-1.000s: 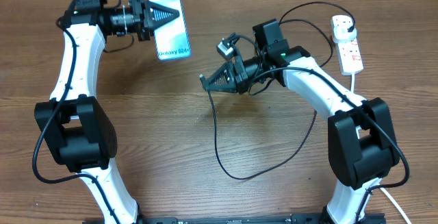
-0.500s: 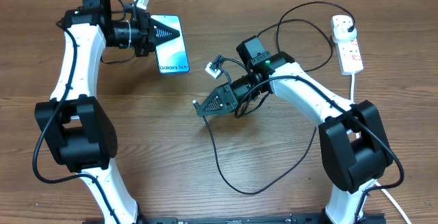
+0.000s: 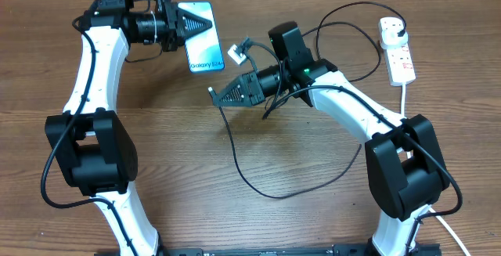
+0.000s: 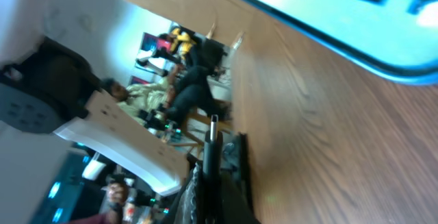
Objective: Plug charger to phone and switch on socket
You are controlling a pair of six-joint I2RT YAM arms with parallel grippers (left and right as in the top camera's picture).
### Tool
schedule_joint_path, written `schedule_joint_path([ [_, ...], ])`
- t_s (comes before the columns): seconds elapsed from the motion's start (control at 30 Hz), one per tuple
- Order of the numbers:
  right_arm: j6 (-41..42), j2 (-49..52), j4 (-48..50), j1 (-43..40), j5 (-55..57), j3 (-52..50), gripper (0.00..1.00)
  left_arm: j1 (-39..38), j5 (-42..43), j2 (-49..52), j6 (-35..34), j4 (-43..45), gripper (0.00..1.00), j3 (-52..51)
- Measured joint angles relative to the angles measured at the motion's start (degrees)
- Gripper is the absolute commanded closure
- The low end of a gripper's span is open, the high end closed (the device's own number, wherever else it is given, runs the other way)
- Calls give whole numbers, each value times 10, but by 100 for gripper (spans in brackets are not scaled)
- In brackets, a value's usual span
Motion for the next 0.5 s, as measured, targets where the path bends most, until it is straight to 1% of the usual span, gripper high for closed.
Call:
schedule_joint_path([
  [0.13,99,0,78,0,-5,0,96,0,6,0,-53,24,95,0],
  [0.27,179,0,106,-5,4,0,96,0,14,0,-103,42,95,0],
  [0.4,224,0,111,-19,18,0,96,0,26,0,-149,80,96,0],
  [0.5,248,0,142,-30,26,0,96,0,31,0,-184,122,96,-1],
])
